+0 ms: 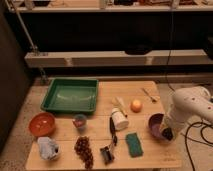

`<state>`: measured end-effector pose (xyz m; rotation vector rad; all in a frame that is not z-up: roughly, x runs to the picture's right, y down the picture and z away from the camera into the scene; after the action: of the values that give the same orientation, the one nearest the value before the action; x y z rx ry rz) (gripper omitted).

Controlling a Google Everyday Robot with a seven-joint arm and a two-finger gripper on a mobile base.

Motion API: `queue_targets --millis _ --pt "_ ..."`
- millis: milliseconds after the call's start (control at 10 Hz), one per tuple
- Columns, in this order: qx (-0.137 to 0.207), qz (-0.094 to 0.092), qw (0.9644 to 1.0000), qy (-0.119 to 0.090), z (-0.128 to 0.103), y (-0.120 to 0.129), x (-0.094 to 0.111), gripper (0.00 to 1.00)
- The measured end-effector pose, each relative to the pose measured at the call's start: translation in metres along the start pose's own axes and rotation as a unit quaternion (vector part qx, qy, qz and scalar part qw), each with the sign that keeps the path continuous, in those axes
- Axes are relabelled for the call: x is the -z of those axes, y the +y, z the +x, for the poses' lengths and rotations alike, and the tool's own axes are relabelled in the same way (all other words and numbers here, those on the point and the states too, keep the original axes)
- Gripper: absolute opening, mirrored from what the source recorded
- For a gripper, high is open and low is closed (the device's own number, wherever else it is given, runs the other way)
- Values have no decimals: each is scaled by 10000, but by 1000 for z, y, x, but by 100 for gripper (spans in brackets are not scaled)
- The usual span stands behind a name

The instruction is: Wipe purple bowl with eraser

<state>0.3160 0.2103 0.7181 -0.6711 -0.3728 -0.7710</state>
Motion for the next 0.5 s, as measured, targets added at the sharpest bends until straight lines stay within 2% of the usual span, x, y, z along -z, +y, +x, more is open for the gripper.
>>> queue_targets --millis 200,500 --pt "-5 22 10000 47 12 -14 -4 0" --pt "15 12 10000 11 16 -32 -15 0"
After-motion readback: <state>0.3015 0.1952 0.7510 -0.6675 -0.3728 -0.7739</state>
